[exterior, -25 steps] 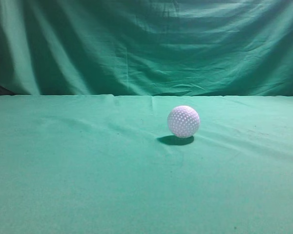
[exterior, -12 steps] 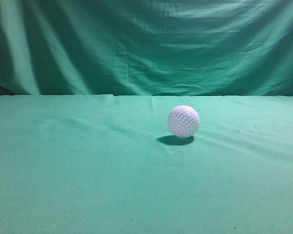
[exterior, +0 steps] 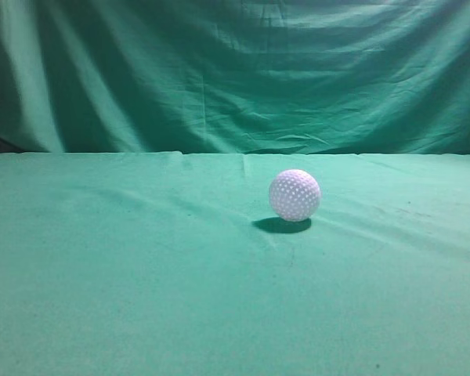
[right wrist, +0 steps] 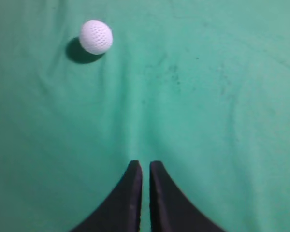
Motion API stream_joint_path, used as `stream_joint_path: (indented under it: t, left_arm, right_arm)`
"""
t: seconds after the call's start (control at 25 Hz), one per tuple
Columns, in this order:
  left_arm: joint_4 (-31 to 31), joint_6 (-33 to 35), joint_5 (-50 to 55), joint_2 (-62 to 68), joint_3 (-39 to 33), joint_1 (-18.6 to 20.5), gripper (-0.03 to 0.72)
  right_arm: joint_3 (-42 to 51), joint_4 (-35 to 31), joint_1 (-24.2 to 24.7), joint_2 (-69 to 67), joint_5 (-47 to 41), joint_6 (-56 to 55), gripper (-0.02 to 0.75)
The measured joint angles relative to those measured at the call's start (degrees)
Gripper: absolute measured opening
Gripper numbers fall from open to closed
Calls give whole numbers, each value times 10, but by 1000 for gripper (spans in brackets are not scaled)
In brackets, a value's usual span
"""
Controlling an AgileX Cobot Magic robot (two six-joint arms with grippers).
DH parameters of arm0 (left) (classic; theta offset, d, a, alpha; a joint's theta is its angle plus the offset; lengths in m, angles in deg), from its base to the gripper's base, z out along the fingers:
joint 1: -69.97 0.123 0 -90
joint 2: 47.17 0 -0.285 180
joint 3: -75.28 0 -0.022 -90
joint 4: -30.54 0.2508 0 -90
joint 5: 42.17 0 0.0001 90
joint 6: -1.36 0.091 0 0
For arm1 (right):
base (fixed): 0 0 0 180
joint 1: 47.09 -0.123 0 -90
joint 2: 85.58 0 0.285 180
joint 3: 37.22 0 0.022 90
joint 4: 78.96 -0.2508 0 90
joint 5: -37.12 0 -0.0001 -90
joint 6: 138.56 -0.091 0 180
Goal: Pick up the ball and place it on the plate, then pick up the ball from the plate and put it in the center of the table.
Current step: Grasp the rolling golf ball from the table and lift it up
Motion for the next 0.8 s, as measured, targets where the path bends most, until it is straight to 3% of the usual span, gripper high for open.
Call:
stream_joint_path:
  t: [0.16,0.64,0.8]
  left_arm:
    - [0,0,0,0,0,0,0]
    - [0,0,0,0,0,0,0]
    - [0,0,0,0,0,0,0]
  right_arm:
    - [-42,0,-40,-89,19,-4,47]
    - [-178,6,-88,-339,26,-33,47]
    - [-217,2,-95,-408,23,-34,248]
